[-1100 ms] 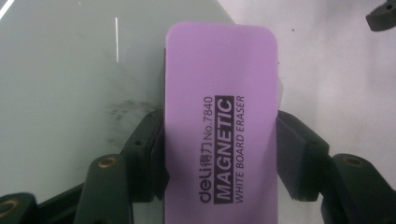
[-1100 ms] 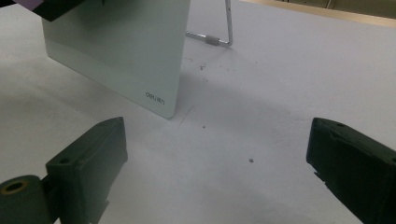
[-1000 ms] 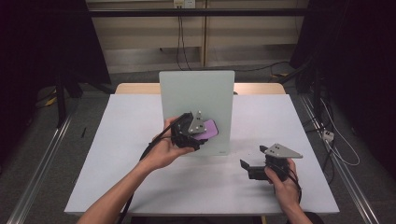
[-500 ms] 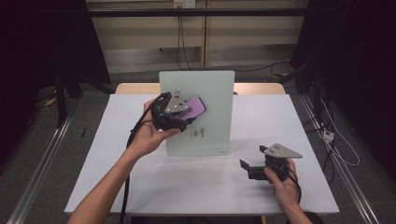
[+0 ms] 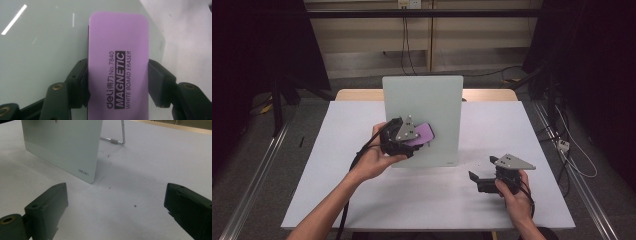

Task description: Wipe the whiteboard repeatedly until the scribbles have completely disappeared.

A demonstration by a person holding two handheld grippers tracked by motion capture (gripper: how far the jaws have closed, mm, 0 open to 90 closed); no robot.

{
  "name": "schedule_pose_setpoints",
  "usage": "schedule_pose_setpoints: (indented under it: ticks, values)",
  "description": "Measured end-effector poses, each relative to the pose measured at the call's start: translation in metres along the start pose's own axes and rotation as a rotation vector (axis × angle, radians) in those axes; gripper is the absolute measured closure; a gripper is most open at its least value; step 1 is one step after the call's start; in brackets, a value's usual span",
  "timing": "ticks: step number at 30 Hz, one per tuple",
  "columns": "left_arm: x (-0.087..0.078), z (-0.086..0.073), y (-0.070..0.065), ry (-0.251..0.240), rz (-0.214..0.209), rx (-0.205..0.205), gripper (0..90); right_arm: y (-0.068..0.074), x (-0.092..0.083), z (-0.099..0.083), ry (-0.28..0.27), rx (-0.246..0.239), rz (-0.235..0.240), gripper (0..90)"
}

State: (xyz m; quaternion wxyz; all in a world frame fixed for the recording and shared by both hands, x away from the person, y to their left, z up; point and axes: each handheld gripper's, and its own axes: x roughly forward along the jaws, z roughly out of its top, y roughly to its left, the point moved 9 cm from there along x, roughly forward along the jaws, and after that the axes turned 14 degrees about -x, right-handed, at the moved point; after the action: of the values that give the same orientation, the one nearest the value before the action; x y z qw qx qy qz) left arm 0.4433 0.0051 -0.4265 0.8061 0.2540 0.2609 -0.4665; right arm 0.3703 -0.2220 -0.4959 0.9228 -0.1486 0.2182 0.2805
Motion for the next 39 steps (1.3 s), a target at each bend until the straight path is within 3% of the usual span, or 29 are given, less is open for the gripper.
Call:
schedule_pose_setpoints:
  ticks: [3,6,14,20,23,30,39]
  values:
    - [0.008,-0.013,-0.01,0.042,-0.018,0.034,40.9,0.0,0.0,0.0,-0.001,0.001,-0.001,5.0]
    - [0.007,-0.014,-0.009,0.036,-0.022,0.018,41.0,0.001,0.0,0.0,0.0,0.0,0.001,5.0]
    - [-0.017,0.013,0.018,-0.042,0.023,-0.033,41.0,0.0,0.001,0.0,0.002,-0.006,0.002,5.0]
    - [-0.023,0.03,0.026,-0.062,0.049,-0.028,40.9,0.001,0.001,0.0,0.002,-0.007,0.003,5.0]
    - [-0.021,0.031,0.025,-0.064,0.061,-0.026,40.9,0.001,0.001,0.0,0.003,-0.006,0.002,5.0]
    - [-0.014,0.031,0.018,-0.059,0.044,-0.024,41.0,0.001,0.001,0.0,0.001,-0.008,0.004,5.0]
    - [0.009,0.029,-0.005,-0.006,0.01,0.033,41.0,0.001,0.001,0.0,0.001,-0.005,0.005,5.0]
